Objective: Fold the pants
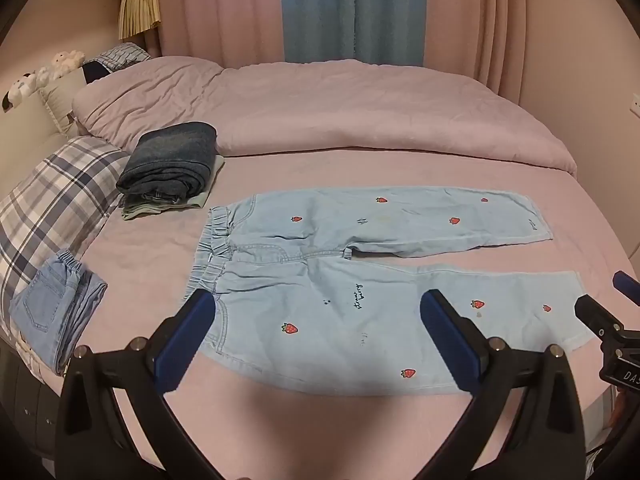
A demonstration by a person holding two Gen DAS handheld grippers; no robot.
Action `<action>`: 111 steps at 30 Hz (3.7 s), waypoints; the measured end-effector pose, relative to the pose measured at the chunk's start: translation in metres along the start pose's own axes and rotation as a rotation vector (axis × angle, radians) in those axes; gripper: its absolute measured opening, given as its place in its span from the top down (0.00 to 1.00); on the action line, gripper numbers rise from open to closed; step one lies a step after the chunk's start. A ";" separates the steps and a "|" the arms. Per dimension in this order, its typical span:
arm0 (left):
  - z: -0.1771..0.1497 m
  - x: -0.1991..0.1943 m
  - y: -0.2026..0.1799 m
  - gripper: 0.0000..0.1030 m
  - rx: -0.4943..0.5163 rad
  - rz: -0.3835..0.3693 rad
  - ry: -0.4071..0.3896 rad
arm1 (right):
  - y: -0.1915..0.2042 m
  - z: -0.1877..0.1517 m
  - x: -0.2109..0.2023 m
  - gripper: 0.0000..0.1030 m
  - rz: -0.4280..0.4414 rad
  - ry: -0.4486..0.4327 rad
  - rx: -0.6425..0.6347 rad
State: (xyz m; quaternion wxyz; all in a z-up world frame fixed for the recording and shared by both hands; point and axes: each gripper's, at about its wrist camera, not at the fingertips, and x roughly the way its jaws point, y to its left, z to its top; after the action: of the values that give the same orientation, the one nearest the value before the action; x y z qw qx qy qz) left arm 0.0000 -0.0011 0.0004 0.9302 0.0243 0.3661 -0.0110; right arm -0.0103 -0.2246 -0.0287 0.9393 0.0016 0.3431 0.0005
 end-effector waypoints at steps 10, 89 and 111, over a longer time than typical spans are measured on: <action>0.000 0.002 -0.006 0.00 0.016 0.001 0.004 | 0.001 0.001 0.000 0.00 0.013 0.010 0.000; -0.077 0.120 0.161 0.51 -0.458 -0.014 0.177 | 0.181 -0.084 0.099 0.56 0.486 0.190 -0.707; 0.008 0.207 0.128 0.25 -0.032 -0.092 0.142 | 0.015 0.013 0.150 0.51 0.369 0.246 -0.342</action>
State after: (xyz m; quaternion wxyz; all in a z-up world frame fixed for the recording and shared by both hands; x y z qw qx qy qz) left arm 0.1619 0.1257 -0.1303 0.9007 -0.0068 0.4319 -0.0463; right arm 0.1125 -0.2093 -0.1152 0.8613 -0.0946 0.4433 0.2296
